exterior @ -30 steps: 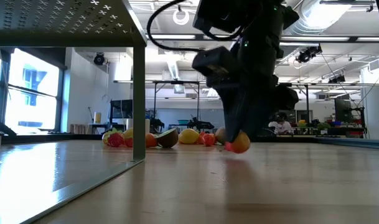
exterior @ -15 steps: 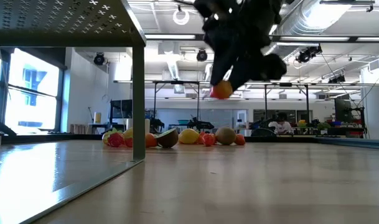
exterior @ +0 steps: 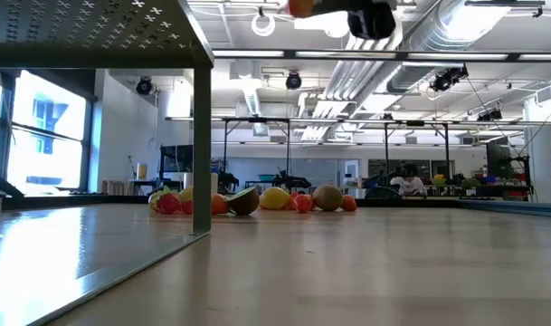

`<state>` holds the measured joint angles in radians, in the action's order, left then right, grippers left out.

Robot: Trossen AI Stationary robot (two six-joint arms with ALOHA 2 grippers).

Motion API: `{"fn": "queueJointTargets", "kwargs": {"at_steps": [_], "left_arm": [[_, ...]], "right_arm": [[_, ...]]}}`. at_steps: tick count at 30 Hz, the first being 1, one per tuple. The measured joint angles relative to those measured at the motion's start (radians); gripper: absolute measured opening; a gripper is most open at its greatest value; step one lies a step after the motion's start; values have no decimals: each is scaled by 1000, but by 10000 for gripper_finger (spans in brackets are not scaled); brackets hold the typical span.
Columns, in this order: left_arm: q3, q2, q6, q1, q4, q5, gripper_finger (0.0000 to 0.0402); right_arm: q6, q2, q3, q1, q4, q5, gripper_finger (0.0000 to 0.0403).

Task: Pick & Place Fruit
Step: Put the pear into the red strainer bowl on the shelf

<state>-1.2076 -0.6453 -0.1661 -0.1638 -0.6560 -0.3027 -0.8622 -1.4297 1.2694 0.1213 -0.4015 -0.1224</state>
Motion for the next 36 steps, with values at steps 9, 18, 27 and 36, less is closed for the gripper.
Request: {"fn": "queueJointTargets", "kwargs": {"at_steps": [9,18,27,36], "left_arm": [[0,-1,-68,0,0,0,14],[0,-56,-78,0,16,0,20],[0,-156,-109,0,146,0,120],[0,-249,-154,0,306,2,240]], "right_arm": [[148,42,1,-21,243,-11,115],[261,41,0,-31,414,-11,114],[317,39,-1,-30,435,-10,117],[349,39,-1,-30,436,-6,120]]}}
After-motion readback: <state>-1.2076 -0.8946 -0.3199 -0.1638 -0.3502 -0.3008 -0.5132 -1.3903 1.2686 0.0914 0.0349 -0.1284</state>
